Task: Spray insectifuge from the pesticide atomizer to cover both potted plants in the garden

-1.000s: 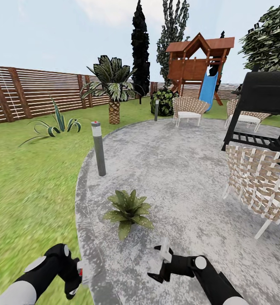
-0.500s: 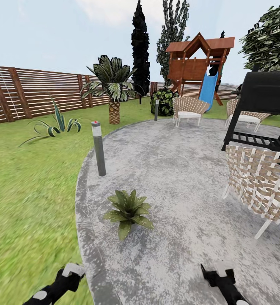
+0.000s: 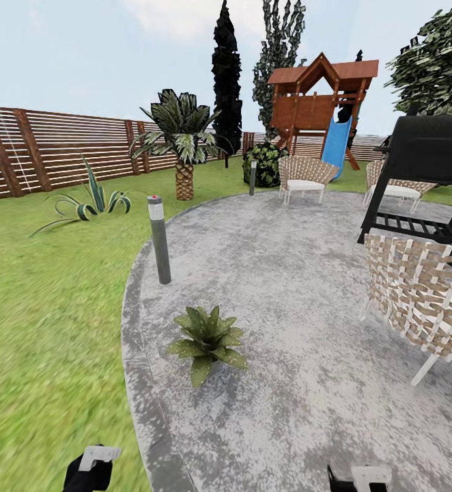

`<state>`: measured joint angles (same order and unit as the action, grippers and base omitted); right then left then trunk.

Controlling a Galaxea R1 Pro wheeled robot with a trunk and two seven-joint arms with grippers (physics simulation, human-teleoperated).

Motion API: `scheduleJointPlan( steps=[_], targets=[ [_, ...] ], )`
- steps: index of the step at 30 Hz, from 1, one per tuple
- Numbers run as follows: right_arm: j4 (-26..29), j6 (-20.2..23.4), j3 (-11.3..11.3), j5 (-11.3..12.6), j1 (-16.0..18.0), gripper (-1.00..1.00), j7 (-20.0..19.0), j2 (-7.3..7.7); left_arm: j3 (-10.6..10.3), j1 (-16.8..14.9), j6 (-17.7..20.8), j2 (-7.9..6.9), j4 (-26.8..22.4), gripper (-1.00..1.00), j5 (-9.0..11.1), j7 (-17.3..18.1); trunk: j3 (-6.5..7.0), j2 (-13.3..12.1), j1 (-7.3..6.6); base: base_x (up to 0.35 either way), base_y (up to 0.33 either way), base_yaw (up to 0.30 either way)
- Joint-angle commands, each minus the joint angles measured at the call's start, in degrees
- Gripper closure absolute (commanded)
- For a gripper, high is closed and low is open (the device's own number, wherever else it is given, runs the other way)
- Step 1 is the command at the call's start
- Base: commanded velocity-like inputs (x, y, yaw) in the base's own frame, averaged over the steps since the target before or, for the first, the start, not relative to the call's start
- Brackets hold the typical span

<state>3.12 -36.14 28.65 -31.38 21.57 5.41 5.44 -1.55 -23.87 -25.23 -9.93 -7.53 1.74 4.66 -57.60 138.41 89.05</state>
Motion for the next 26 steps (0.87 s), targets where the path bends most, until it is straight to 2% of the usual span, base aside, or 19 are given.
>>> scheduleJointPlan(
  steps=[1, 5, 26],
  targets=[
    [-0.82, -0.15, 0.17, -0.59, 0.05, -1.00, 0.49, -0.12, -0.12, -0.04, -0.17, -0.01, 0.05, 1.00, 0.20, 0.19, -0.05, 0.02, -0.01, 0.000, 0.000, 0.000],
    [-1.55, -0.11, 0.17, -0.61, 0.05, -1.00, 0.47, -0.65, -0.12, -0.03, -0.17, -0.01, 0.06, 1.00, 0.20, 0.23, -0.05, 0.02, -0.01, 0.000, 0.000, 0.000],
    [-1.63, 0.02, 0.17, -0.65, -0.30, -1.00, 0.40, -0.74, -0.12, -0.03, -0.18, -0.17, -0.03, 1.00, 0.02, 0.26, -0.05, 0.02, -0.01, 0.000, 0.000, 0.000]
  ],
)
